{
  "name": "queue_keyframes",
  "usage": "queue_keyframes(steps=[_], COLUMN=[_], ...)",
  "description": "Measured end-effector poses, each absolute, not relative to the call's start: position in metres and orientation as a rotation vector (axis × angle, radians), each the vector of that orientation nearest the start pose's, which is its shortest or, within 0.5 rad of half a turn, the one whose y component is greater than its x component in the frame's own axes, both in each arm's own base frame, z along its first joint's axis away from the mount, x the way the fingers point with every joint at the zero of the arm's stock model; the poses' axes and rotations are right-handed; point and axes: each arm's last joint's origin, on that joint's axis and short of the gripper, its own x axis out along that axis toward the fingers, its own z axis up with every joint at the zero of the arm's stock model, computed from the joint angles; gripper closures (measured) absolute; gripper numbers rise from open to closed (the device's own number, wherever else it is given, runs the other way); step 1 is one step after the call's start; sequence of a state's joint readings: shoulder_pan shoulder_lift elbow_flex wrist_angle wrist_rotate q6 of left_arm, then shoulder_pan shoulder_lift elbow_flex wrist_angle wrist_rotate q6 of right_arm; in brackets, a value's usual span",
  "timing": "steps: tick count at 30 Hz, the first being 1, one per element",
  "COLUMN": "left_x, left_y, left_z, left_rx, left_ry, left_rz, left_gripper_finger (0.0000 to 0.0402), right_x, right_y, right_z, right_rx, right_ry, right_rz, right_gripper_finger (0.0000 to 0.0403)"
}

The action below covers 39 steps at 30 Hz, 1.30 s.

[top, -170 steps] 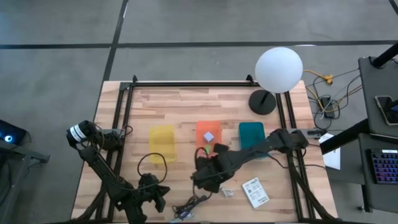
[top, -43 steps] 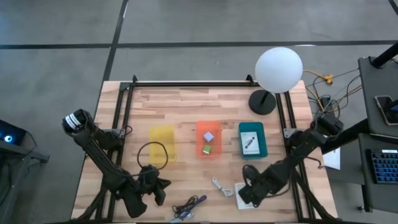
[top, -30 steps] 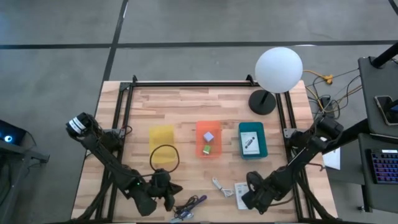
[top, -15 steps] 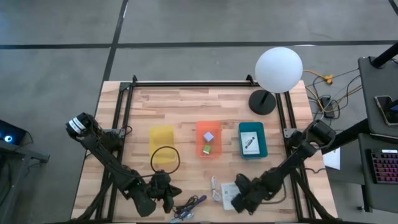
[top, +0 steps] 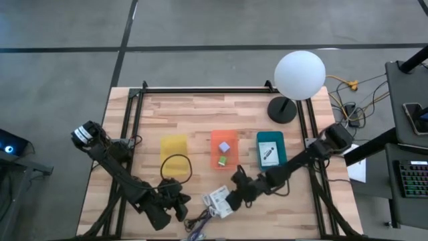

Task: Pick and place items into bin
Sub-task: Adjust the white card reader box, then put the left light blue USB cable into the yellow bin

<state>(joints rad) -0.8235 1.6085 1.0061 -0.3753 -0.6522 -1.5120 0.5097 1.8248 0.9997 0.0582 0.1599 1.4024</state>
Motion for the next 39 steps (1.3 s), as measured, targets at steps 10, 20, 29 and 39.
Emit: queue_keyframes(steps=[10, 20, 29, 39], left_x=[0.237, 0.231, 0.222, 0.254], left_y=[-0.227, -0.241, -0.293, -0.341], left_z=[0.208, 0.212, 0.247, 0.201], left_rx=[-0.803, -0.613, -0.471, -0.417], left_ry=[0.65, 0.757, 0.785, 0.892], left_rz=[0.254, 0.026, -0.29, -0.316], left_gripper_finger=[0.0393, 0.0393, 0.0393, 0.0401], right_x=[0.33, 0.323, 0.319, 0.321], right_y=[0.176, 0.185, 0.185, 0.187], right_z=[0.169, 0.176, 0.172, 0.158], right_rx=[0.927, 0.651, 0.601, 0.595], right_ry=[0.886, 1.017, 1.047, 1.081], right_rz=[-0.172, -0.087, -0.085, -0.105], right_gripper_finger=[0.0252, 0.025, 0.025, 0.025])
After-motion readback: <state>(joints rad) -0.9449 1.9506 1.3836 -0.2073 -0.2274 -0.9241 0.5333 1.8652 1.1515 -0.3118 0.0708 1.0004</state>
